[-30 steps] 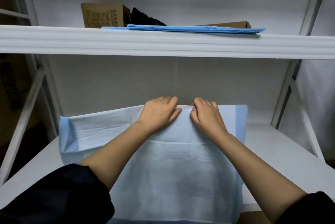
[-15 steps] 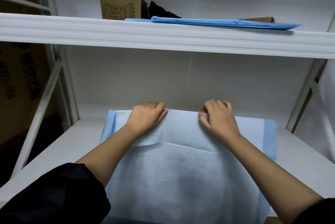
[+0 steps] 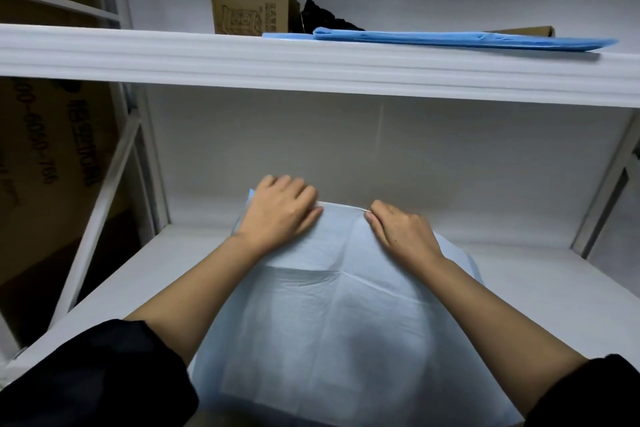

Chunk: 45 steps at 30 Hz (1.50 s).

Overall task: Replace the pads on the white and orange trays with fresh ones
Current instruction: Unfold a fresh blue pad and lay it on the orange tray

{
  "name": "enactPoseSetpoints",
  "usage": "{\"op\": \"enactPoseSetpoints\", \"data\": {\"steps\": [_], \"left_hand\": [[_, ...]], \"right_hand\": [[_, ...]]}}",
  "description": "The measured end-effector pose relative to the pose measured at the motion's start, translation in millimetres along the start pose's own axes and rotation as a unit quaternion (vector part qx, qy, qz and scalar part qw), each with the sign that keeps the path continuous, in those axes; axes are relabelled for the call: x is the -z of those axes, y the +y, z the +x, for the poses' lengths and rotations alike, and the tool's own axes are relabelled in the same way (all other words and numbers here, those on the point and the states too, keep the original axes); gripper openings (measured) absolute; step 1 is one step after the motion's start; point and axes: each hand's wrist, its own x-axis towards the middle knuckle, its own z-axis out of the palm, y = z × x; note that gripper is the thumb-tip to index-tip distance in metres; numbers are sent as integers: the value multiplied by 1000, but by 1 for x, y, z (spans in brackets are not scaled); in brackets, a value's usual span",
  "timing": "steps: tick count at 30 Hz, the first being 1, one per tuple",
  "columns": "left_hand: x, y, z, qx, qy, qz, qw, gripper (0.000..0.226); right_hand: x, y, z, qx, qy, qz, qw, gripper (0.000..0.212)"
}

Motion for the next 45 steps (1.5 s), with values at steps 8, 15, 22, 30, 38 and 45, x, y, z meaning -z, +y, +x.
{"op": "enactPoseSetpoints", "data": {"steps": [8,15,22,30,38,45], "left_hand": [[24,-27,-55,478,-18,-379,792,25],[29,-27,-51,496,-27,-454,739,21],[35,-26,-35,489,-6,-467,737,21],[42,-35,-31,563,38,-484,669,26],[45,-40,-23,607,34,-468,642,20],[49,-57,-10,576,-19,-461,675,14]], "right_hand": [[0,4,0,6,30,2,1000,41],[0,3,-1,1,34,1,999,41],[1,2,-2,1,45,-14,999,40],[3,5,-5,19,80,-25,996,32],[6,2,-3,57,110,-37,992,27],[8,3,-5,74,118,-22,990,30]]}}
